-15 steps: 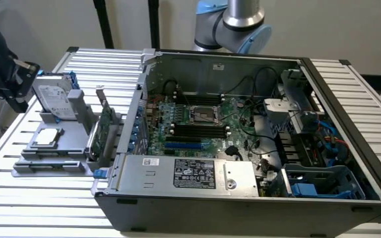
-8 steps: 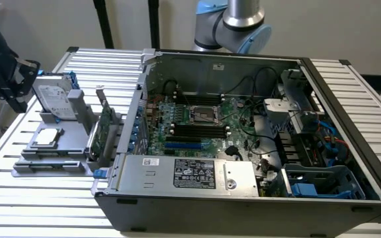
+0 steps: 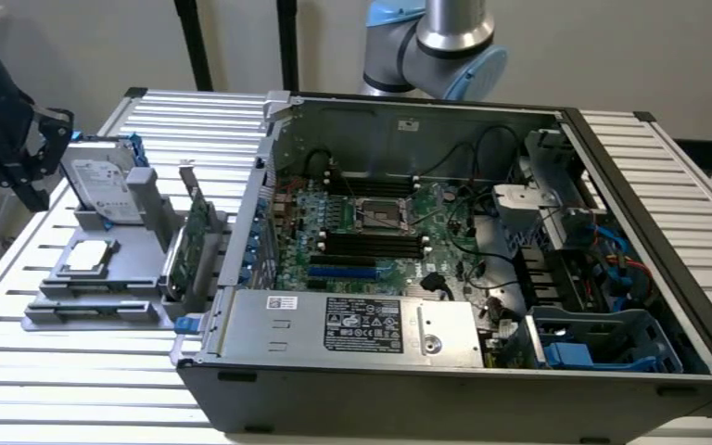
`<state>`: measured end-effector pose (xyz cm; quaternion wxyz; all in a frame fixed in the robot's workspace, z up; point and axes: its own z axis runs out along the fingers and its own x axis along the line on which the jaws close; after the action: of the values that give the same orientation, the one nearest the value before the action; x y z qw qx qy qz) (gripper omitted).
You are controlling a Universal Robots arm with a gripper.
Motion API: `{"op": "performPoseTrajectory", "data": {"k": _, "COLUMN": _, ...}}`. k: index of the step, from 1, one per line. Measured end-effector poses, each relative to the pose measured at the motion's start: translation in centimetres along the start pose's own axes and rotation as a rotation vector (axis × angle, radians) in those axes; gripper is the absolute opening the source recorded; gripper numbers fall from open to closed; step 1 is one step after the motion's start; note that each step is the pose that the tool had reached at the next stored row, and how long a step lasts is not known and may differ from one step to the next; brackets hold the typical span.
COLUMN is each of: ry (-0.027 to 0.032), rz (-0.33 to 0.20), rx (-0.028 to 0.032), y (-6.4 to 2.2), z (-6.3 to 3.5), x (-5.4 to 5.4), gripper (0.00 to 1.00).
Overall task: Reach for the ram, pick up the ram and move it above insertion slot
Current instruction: 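Reach for the ram, then pick up the ram and move it above insertion slot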
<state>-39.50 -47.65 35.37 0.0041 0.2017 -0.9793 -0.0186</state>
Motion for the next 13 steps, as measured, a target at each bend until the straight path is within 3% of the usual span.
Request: {"op": "performPoseTrajectory", "data": {"k": 13, "ry": 0.009, "rz": -0.236, "rx": 0.0001, "y": -0.01, "z": 0.03, "x": 0.0, "gripper": 0.11}}
